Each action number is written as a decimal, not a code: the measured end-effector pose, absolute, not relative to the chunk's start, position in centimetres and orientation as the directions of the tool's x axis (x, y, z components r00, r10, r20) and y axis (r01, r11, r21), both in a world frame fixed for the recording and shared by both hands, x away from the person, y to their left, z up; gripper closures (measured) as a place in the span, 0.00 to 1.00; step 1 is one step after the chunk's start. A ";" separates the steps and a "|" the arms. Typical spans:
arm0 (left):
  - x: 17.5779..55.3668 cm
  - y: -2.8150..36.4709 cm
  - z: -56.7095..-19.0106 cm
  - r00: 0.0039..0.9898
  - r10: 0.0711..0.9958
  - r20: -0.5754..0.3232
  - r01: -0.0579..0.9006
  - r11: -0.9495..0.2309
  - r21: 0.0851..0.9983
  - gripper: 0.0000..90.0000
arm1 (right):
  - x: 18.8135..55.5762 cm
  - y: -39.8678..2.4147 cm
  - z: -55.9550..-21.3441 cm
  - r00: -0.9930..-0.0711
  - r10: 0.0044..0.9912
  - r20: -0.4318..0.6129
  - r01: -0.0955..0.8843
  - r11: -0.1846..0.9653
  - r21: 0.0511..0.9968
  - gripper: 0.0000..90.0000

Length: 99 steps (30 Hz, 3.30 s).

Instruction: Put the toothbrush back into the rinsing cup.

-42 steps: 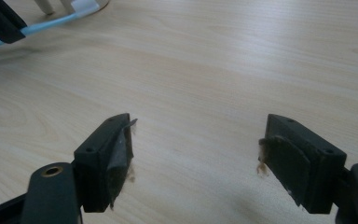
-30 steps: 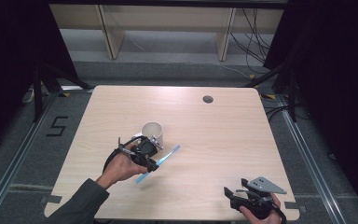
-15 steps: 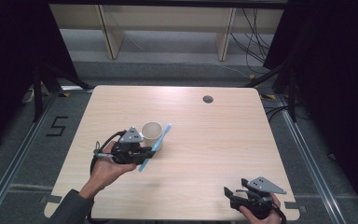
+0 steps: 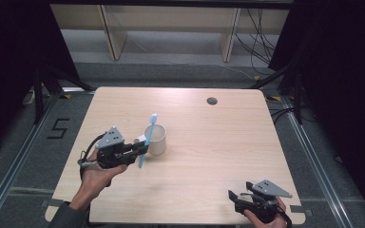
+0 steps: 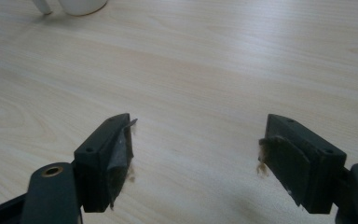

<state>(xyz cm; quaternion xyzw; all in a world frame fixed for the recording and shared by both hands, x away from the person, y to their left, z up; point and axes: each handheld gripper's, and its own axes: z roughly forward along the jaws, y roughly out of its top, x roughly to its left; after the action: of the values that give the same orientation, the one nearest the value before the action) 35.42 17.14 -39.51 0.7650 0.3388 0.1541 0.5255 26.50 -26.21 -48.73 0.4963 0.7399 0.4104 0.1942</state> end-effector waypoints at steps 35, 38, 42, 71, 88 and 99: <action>38.1 20.6 -41.8 0.662 0.743 -0.099 0.088 0.054 0.995 0.87 | 26.5 -26.3 -48.7 -0.436 0.891 0.123 0.579 0.173 0.796 0.28; 38.4 20.7 -42.1 0.658 0.747 -0.094 0.073 0.060 0.995 0.87 | 26.6 -26.2 -48.8 -0.430 0.894 0.128 0.584 0.168 0.794 0.28; 38.8 20.8 -42.4 0.649 0.755 -0.096 0.075 0.062 0.995 0.87 | 26.5 -26.2 -48.7 -0.437 0.889 0.135 0.584 0.167 0.794 0.28; 39.9 20.6 -45.8 0.629 0.773 -0.082 0.074 0.046 0.996 0.87 | 26.6 -26.1 -48.8 -0.434 0.891 0.132 0.588 0.169 0.791 0.28; 39.9 20.6 -47.3 0.626 0.777 -0.069 0.091 0.015 0.996 0.87 | 26.5 -26.2 -48.8 -0.432 0.891 0.137 0.594 0.167 0.787 0.28; 39.8 20.5 -48.3 0.625 0.778 -0.065 0.107 -0.003 0.994 0.87 | 26.6 -26.2 -48.8 -0.440 0.888 0.132 0.586 0.172 0.792 0.28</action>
<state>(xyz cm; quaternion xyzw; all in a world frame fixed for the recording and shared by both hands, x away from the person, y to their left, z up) 39.79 20.46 -48.29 0.6545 0.3380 0.2704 0.6199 26.58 -26.22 -48.81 0.4961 0.7430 0.4096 0.1847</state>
